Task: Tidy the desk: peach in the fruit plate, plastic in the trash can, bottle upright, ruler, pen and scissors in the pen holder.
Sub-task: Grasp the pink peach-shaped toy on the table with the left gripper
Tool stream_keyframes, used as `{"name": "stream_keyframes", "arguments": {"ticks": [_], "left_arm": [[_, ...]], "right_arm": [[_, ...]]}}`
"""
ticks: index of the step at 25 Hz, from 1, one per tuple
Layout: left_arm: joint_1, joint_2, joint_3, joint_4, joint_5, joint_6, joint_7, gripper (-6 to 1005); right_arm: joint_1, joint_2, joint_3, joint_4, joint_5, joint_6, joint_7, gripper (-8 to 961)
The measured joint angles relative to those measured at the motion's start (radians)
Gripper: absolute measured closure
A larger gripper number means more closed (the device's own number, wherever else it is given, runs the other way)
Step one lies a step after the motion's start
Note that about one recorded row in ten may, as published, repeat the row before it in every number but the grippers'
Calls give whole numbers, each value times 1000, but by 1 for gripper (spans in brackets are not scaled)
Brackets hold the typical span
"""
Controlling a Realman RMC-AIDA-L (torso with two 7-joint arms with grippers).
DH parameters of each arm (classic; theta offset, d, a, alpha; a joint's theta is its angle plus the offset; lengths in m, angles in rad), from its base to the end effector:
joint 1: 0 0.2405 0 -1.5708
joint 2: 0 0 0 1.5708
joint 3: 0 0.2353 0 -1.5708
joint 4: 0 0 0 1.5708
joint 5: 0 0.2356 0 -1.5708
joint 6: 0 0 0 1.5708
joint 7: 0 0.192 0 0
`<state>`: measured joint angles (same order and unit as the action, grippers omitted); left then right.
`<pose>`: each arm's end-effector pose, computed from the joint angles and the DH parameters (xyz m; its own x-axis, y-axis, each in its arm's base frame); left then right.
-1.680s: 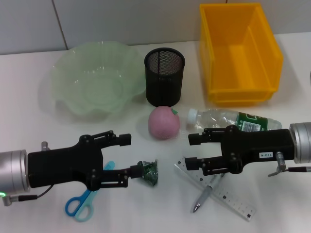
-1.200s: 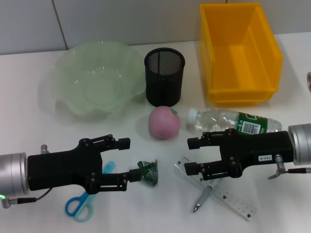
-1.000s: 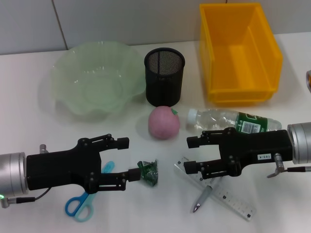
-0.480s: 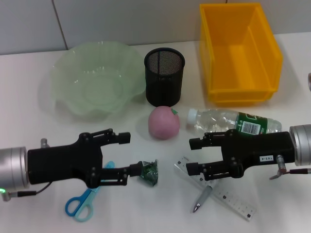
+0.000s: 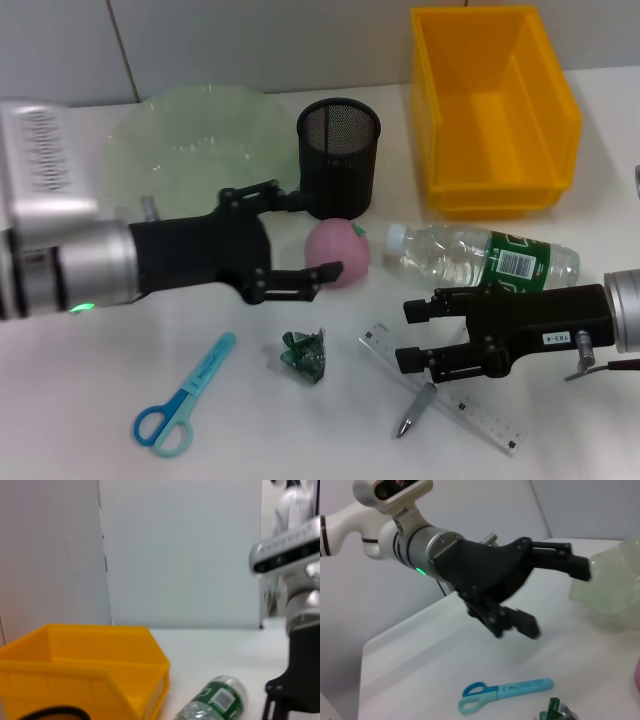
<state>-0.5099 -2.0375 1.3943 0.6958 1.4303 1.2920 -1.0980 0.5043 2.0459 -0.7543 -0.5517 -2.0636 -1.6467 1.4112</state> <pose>-0.1725 0.3641 -0.0861 0.8794 -0.0300 0.4752 0.0912 -0.9689 -0.2301 0.2596 0.3139 -0.0526 0.7741 -0.4709 -0.4230 -0.4980 -0.8656 0.0523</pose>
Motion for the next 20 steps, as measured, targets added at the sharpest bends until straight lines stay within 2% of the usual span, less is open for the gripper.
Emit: {"name": "stream_keyframes", "arguments": {"ticks": [1,3,5,7,9,11,13,17,18,20], "left_arm": [[0,0,0,0,0,0,0,136],[-54,-24,-20,0,88,-65,5,136],[-105,-28,-9,-26,120,-132,-1,136],[-128,-29,6,-45,123,-170,1,136],[-141,-31,38,-57,124,-223,8,136],[-141,-31,38,-57,124,-223,8,136],[-155,-37,120,-58,125,-315,10,136],[-161,-40,170,-59,125,-371,10,135],[-167,-41,233,-60,121,-442,7,135],[-168,-42,249,-60,120,-466,4,135]], "right_arm": [[-1,-1,1,2,0,4,0,182],[-2,-2,2,3,0,12,5,182],[-4,-3,3,3,-1,17,13,182],[-4,-5,0,3,-1,22,23,182],[-4,-6,-1,4,-1,24,26,182],[-4,-7,0,5,-1,24,26,182],[-4,-7,-1,5,-1,25,27,182],[-2,-7,-2,5,-1,25,29,182],[-1,-7,-2,6,-1,25,29,182],[-1,-7,-2,6,-1,25,29,182]]}}
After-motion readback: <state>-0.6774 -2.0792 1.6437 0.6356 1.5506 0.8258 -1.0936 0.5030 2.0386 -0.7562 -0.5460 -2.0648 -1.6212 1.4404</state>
